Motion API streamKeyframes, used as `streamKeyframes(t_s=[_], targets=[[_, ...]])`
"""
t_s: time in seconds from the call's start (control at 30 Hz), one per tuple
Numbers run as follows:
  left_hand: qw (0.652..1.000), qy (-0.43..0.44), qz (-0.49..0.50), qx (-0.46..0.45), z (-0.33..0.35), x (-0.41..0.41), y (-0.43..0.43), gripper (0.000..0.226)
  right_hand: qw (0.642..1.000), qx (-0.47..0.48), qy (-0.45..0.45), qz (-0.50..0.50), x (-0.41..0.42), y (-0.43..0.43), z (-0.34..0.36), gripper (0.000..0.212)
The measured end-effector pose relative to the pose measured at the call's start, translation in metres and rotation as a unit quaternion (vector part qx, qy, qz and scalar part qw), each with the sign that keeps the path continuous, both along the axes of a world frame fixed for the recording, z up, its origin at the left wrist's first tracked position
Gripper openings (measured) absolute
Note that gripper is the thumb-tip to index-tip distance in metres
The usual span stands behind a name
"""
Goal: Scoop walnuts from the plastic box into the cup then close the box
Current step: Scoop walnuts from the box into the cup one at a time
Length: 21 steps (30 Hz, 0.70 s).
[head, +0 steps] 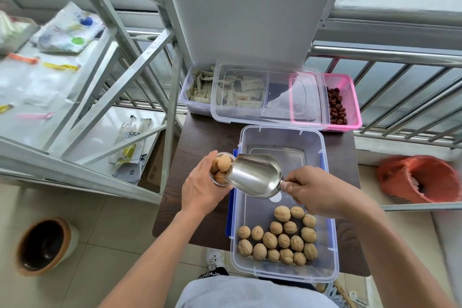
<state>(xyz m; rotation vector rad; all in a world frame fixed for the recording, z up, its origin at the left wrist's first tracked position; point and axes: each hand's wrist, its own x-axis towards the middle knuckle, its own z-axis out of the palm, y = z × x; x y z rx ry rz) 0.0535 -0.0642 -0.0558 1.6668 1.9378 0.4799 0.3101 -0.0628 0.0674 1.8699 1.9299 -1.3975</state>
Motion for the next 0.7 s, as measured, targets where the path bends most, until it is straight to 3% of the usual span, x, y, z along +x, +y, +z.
streamKeyframes(t_s=[0.17,0.33,0.5,0.7], targets=[[1.000,-0.005,-0.005,0.005,-0.001,-0.001,-0.001,0.086,1.000,0.006,-0.018,0.014,-0.005,0.003,0.014,0.047],[1.000,-0.023,0.006,0.008,-0.003,-0.002,-0.002,0.098,1.000,-0.010,-0.006,-0.005,0.006,0.004,0.022,0.043],[0.999,-0.045,0.018,0.006,-0.005,-0.004,-0.003,0.101,0.989,-0.021,0.053,-0.138,0.025,0.007,-0.003,0.039],[0.997,-0.071,0.027,0.015,-0.006,-0.008,-0.005,0.094,0.968,-0.044,0.042,-0.244,0.031,0.003,-0.065,0.039]])
